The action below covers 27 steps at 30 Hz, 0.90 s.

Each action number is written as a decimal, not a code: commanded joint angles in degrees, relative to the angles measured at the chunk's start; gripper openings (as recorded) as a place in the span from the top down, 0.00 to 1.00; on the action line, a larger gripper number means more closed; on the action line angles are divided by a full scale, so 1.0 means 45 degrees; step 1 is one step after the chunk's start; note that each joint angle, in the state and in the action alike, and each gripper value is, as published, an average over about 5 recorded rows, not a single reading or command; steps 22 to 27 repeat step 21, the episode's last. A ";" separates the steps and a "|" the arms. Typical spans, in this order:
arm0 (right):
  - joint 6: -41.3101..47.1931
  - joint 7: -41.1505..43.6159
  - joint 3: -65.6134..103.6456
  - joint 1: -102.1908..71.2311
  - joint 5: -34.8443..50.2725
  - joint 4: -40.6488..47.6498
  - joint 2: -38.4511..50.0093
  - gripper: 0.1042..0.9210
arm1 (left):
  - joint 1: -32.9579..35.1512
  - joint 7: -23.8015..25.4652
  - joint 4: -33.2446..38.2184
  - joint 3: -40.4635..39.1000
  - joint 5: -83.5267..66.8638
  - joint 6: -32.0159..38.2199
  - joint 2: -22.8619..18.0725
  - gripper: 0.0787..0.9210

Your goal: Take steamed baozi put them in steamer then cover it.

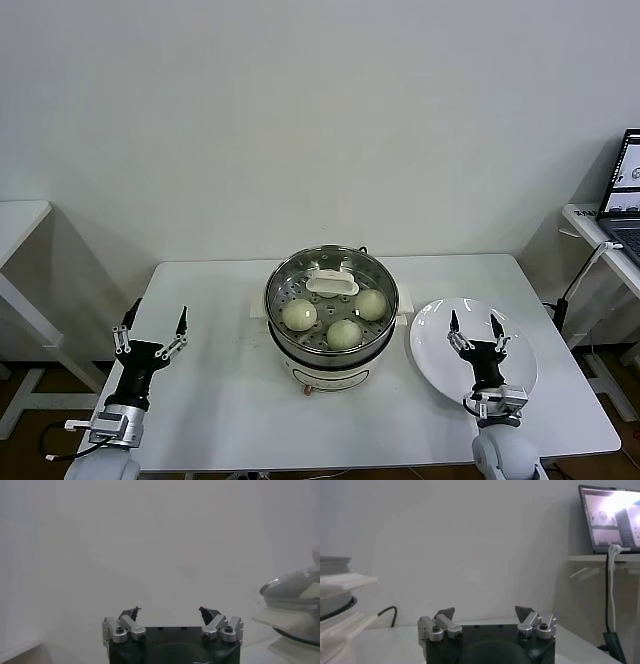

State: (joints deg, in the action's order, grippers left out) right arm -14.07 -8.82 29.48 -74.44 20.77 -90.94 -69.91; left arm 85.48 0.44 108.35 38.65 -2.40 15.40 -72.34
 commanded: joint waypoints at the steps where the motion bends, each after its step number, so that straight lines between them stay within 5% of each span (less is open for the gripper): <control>1: 0.0171 -0.0055 -0.0009 -0.0063 -0.0050 -0.0035 -0.0053 0.12 | 0.0122 0.0094 -0.0153 0.0162 -0.0462 0.0382 0.0028 0.12; 27: 0.0150 -0.0185 0.0141 -0.0424 -0.0414 -0.0251 -0.0059 0.12 | 0.0411 0.0075 0.0038 0.0120 -0.0108 0.0492 -0.0050 0.12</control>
